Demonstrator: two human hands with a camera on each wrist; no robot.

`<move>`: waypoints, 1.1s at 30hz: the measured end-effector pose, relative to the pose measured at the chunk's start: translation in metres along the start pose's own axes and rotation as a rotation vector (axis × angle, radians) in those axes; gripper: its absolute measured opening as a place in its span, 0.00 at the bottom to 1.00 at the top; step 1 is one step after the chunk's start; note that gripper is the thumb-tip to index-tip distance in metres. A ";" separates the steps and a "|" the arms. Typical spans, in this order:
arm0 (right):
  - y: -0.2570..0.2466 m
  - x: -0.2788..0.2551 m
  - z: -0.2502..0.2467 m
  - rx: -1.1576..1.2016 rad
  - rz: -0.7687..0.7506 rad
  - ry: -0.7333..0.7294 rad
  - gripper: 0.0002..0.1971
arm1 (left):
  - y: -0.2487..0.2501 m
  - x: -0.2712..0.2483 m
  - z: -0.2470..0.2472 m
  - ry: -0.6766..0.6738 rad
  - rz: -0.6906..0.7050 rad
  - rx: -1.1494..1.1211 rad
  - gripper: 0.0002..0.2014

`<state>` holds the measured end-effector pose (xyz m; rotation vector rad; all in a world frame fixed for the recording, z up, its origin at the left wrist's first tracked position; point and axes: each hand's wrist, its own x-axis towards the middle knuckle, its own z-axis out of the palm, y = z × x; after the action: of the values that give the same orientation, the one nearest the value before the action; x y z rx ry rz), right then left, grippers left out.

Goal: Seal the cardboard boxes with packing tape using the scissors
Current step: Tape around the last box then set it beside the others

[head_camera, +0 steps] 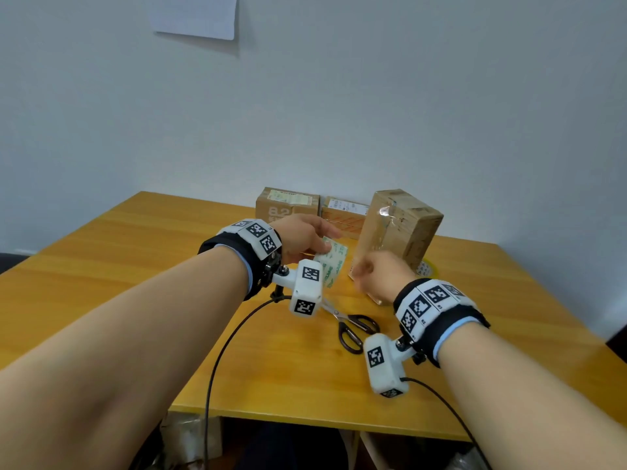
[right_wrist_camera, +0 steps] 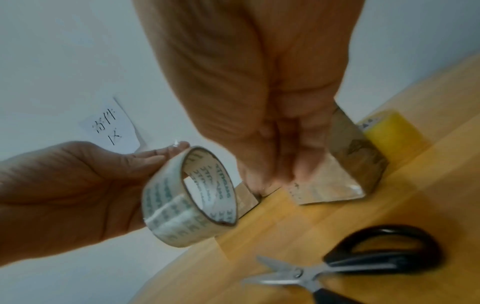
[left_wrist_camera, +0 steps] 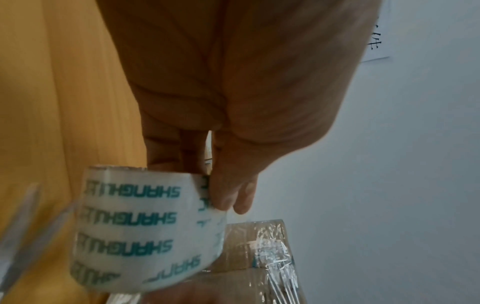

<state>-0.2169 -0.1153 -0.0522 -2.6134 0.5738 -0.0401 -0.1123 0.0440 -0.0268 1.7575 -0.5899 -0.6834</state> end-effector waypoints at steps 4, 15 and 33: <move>-0.022 0.000 -0.008 0.485 -0.060 0.132 0.17 | 0.000 -0.005 0.002 -0.004 0.009 0.000 0.14; -0.037 0.004 0.002 0.644 -0.044 0.155 0.06 | -0.001 -0.019 0.005 0.088 -0.050 0.153 0.34; -0.099 0.009 0.026 0.877 0.134 -0.060 0.06 | -0.024 -0.042 -0.043 0.322 0.101 0.346 0.29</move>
<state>-0.1671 -0.0283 -0.0322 -1.7183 0.5449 -0.1357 -0.1105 0.1080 -0.0332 2.0880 -0.5923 -0.2252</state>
